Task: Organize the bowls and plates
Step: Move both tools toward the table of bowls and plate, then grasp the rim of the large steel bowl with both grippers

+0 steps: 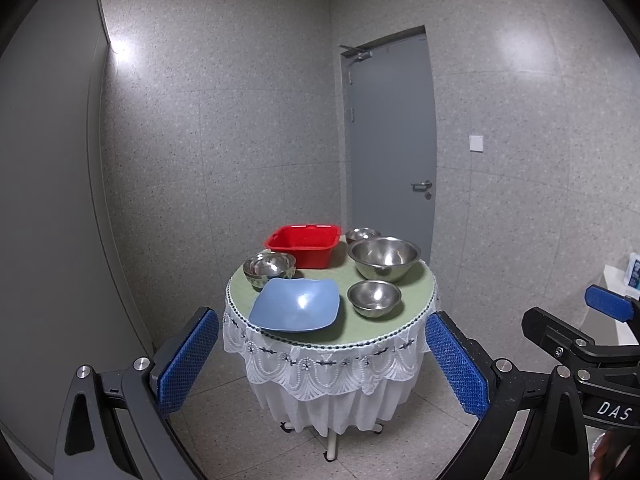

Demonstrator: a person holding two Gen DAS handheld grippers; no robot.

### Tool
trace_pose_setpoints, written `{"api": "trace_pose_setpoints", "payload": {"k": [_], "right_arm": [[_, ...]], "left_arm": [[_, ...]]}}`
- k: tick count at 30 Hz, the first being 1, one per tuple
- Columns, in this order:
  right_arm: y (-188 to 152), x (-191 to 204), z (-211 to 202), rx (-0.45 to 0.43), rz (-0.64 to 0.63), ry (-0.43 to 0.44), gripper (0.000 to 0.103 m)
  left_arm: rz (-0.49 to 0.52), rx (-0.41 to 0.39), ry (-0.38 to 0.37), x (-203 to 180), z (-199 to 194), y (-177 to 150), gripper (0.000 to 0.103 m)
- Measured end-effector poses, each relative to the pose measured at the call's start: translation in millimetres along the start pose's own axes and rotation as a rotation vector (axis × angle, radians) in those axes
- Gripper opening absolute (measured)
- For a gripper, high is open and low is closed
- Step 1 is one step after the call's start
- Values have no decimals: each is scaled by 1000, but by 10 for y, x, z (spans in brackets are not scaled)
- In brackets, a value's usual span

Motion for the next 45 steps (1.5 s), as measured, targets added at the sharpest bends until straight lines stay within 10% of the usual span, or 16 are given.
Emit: {"api": "trace_pose_setpoints", "payload": {"k": [21,45], "right_arm": [[246,54,439,26,16,-24,103],[923,-266,2278,136,185,-110,103]], "left_arm": [[14,35,-28,144,655,359,102],[86,231,-217,387,3477,1219,102]]}}
Point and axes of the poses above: each gripper's, at about its wrist camera, not at the fingertips, and z roughly the way its jaws point, x to its left, y to its top, the point moved 6 cm from there along z, roughly the way its jaws point, and after that the axes turned 12 degrees about z, right-handed, at the moved point
